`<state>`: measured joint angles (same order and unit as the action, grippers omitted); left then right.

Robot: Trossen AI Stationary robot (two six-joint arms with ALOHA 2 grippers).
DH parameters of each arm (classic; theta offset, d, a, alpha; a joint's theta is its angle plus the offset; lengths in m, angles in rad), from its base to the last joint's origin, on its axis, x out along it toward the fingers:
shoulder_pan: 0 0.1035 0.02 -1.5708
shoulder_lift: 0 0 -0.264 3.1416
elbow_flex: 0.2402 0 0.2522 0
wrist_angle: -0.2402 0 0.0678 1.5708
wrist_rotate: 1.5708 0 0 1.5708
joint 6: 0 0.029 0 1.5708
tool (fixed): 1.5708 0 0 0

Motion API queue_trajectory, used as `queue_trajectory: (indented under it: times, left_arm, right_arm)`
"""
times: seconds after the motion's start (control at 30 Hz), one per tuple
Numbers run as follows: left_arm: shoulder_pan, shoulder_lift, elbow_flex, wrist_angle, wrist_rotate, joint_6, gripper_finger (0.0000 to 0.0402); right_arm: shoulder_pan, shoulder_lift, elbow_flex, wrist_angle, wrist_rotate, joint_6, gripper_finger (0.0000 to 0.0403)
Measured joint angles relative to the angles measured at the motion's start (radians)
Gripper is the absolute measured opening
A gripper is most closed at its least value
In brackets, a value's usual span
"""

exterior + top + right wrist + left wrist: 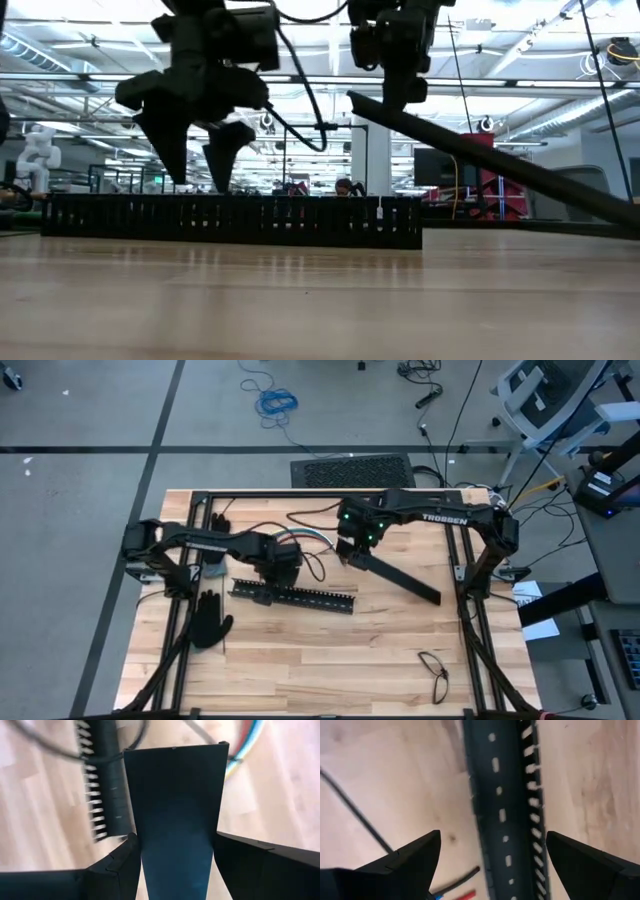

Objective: Ziptie cables

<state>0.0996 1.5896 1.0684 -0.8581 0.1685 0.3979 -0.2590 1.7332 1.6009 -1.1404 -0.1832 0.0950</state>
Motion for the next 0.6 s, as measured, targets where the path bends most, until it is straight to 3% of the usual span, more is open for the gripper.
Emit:
queue_trajectory:
  times: [0.23, 0.33, 0.6]
  left_arm:
    - [0.018, -0.122, -0.082, 0.194, -0.058, -0.034, 0.0357]
    - [0.008, -0.127, -0.090, 0.218, -0.065, 0.005, 0.0357]
    - [-0.040, -0.119, -0.098, 0.336, -0.099, 0.164, 0.0357]
  right_arm:
    - [0.070, 0.009, -0.018, -0.047, -0.026, 0.076, 0.0202]
    - [0.098, 0.008, -0.055, -0.063, -0.031, 0.102, 0.0135]
    - [0.138, 0.008, -0.105, -0.010, -0.029, 0.127, 0.0051]
